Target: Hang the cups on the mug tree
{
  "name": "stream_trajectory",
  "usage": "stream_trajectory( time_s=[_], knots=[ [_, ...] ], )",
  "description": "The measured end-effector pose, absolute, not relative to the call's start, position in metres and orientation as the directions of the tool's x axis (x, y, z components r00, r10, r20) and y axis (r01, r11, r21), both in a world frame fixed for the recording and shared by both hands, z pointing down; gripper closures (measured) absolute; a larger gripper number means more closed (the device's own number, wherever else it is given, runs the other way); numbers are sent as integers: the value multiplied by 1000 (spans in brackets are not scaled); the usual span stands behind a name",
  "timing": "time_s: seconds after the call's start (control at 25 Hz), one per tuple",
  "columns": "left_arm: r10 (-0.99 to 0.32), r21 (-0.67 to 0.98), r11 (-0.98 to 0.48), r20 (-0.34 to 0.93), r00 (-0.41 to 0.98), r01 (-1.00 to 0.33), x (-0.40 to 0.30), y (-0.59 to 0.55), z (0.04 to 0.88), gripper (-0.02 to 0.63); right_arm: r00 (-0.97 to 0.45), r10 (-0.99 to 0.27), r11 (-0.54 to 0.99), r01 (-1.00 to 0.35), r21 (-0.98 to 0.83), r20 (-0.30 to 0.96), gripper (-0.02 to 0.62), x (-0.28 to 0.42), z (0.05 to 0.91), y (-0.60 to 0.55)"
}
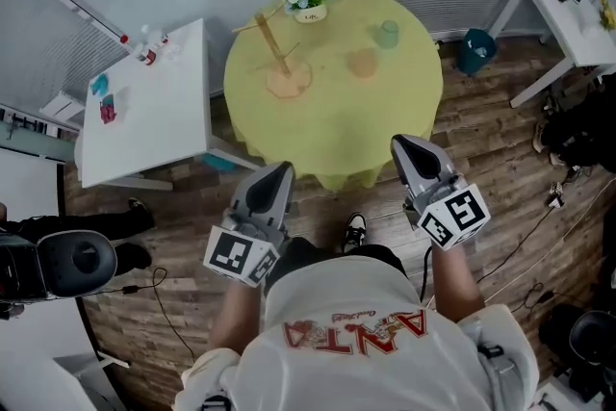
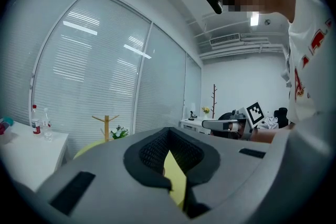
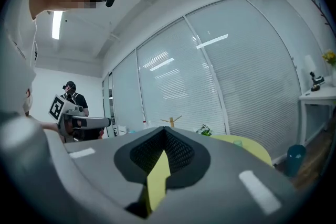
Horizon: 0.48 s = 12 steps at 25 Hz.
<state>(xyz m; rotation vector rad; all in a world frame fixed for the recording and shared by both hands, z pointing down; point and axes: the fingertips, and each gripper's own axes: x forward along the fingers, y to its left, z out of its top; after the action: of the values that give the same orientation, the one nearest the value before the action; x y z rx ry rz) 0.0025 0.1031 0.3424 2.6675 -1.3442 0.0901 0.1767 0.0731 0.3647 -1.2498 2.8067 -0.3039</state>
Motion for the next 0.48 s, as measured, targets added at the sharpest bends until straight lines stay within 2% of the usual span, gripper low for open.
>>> stream_trajectory(
  time_s=[0.48],
  knots=[
    [-782,133,-600,110,613,-789,12,45,353,598,-663,-747,642,-741,-195,58,594,182,378,22]
  ],
)
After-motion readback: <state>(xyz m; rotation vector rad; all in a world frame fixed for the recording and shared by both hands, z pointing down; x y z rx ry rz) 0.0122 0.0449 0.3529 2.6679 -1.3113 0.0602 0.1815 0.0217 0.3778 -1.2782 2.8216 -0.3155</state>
